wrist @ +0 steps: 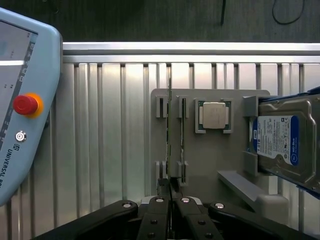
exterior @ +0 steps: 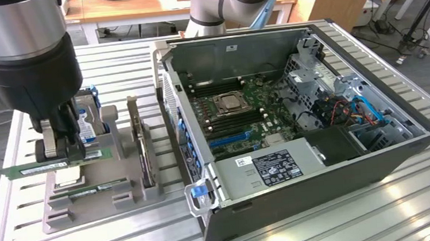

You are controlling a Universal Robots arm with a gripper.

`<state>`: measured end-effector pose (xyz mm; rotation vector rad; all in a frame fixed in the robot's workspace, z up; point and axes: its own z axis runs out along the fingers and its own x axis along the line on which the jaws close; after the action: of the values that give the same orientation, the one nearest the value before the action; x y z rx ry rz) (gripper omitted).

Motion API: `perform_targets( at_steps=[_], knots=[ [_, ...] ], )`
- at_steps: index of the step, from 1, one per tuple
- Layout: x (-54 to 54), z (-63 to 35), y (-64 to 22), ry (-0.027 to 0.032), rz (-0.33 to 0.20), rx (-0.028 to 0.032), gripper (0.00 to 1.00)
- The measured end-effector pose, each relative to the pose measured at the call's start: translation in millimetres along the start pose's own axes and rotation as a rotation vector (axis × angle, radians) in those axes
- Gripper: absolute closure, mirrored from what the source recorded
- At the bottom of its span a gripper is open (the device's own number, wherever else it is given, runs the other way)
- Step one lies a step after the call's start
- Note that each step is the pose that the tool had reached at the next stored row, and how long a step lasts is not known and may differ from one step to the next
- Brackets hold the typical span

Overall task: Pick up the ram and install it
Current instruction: 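Pick up the ram and move it above insertion slot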

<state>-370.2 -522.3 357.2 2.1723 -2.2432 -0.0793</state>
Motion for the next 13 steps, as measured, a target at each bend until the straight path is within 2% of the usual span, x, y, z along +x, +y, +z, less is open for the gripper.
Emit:
perform_targets(
  at_steps=[4,13],
  knots=[
    [-0.1,-6.8,0.3,0.0000,0.000,0.0000,0.88],
    [-0.2,-7.3,-2.2,0.0002,-0.001,-0.0001,0.88]
  ],
)
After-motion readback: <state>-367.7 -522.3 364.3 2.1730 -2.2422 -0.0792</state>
